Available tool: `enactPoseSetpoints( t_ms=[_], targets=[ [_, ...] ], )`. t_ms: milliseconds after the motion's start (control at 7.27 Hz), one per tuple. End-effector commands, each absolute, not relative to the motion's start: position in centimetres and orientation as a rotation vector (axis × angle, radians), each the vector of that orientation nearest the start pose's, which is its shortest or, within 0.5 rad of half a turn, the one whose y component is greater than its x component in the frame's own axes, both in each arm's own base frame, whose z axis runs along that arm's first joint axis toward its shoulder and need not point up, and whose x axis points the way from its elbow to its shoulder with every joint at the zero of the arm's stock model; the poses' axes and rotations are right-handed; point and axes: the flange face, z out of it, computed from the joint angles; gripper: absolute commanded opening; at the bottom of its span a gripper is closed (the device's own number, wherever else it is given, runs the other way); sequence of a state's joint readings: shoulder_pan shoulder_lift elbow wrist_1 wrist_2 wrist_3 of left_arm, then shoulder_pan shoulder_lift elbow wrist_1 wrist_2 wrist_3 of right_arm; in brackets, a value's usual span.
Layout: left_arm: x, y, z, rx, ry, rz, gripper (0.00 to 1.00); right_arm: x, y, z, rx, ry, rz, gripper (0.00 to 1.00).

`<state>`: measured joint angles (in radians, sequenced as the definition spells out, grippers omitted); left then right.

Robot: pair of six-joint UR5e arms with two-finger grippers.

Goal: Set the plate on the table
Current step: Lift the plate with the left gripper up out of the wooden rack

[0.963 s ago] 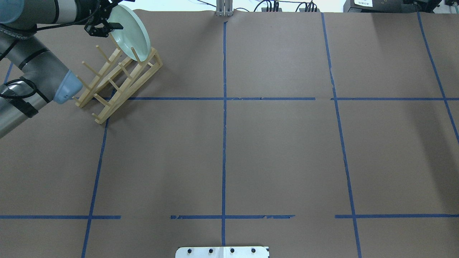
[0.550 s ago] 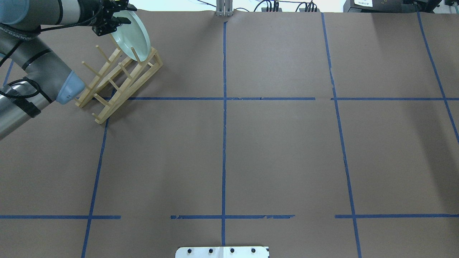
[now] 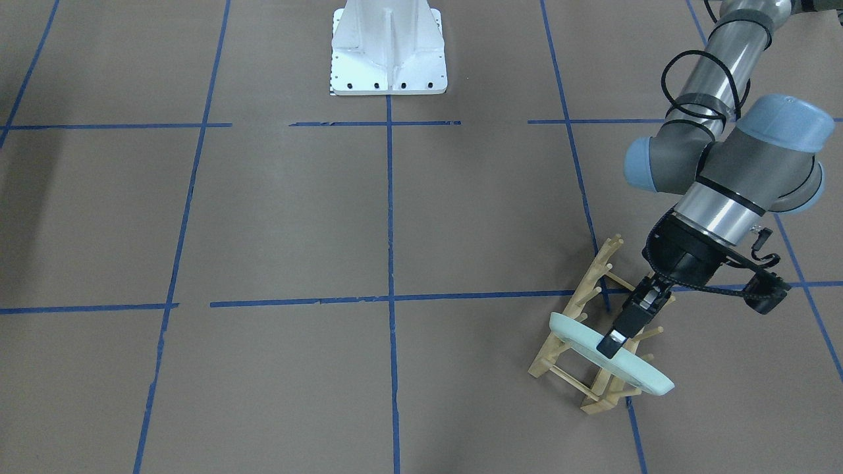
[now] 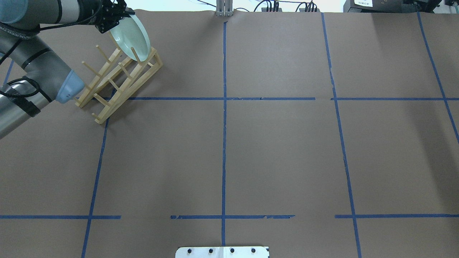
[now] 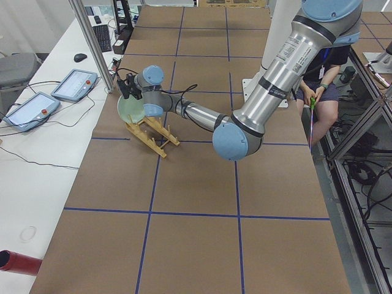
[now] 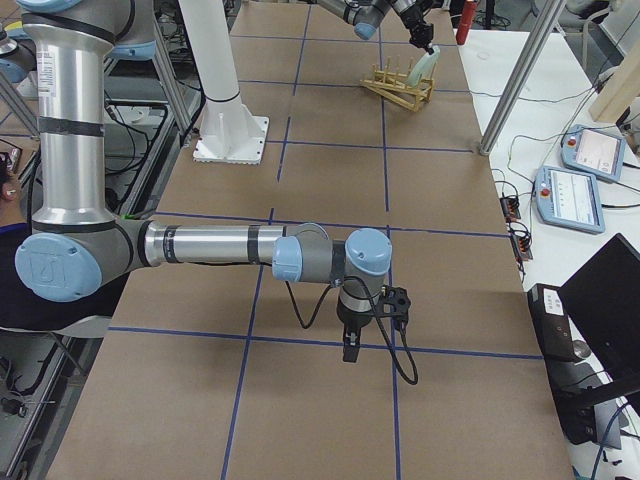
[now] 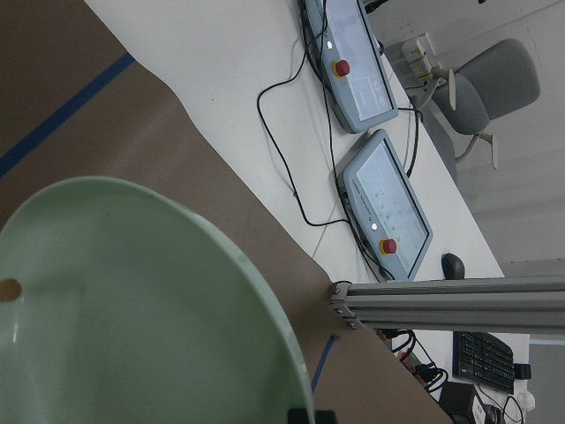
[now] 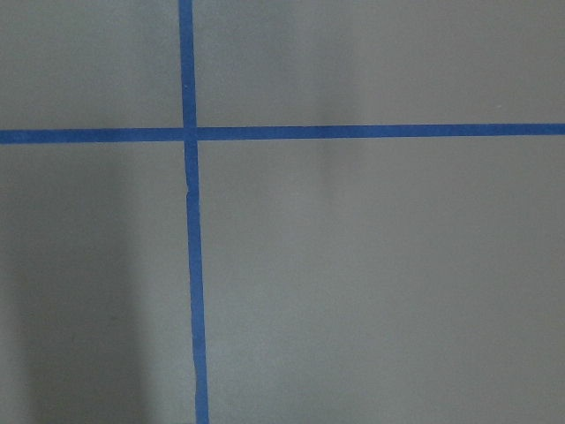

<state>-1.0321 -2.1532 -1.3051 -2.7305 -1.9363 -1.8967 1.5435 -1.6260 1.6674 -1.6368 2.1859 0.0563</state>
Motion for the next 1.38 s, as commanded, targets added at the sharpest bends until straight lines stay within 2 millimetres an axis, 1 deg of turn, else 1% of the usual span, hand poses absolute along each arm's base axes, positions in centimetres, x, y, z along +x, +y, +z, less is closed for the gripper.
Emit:
enactPoseSetpoints(
  t_ms=[0,138,275,412,550,688,825,962,1100,1238],
  targets=[
    [24.0,-65.6,30.7,0.273,1.617,-0.829,0.0,6.3,-46.8,65.4,-0.049,-0.614,0.034,1.0],
    [23.6,-65.4,30.4,0.258,1.646,-0.847,0.0,6.3,-46.8,65.4,-0.05,-0.614,0.036,1.0],
    [22.6,-65.3,29.5,0.251,1.672,-0.865,0.0,6.4,-46.8,65.4,-0.049,-0.614,0.037,1.0],
    [20.5,-64.8,28.0,0.23,1.701,-0.854,0.0,6.4,-46.8,65.4,-0.049,-0.614,0.036,1.0],
    [16.5,-64.8,26.8,0.207,1.703,-0.808,0.0,6.4,-46.8,65.4,-0.049,-0.614,0.036,1.0],
    [14.0,-64.6,25.7,0.157,1.67,-0.781,0.0,6.4,-46.8,65.4,-0.049,-0.614,0.036,1.0],
    [13.7,-63.1,22.3,0.143,1.636,-0.746,0.0,6.4,-46.8,65.4,-0.049,-0.614,0.036,1.0],
    [13.3,-61.7,18.9,0.19,1.559,-0.712,0.0,6.4,-46.8,65.5,-0.051,-0.614,0.038,1.0],
    [13.7,-60.0,15.7,0.231,1.466,-0.654,0.0,6.4,-46.8,65.4,-0.049,-0.614,0.037,1.0],
    [18.5,-56.8,14.0,0.173,1.407,-0.562,0.0,6.4,-46.8,65.4,-0.049,-0.614,0.037,1.0]
  ],
)
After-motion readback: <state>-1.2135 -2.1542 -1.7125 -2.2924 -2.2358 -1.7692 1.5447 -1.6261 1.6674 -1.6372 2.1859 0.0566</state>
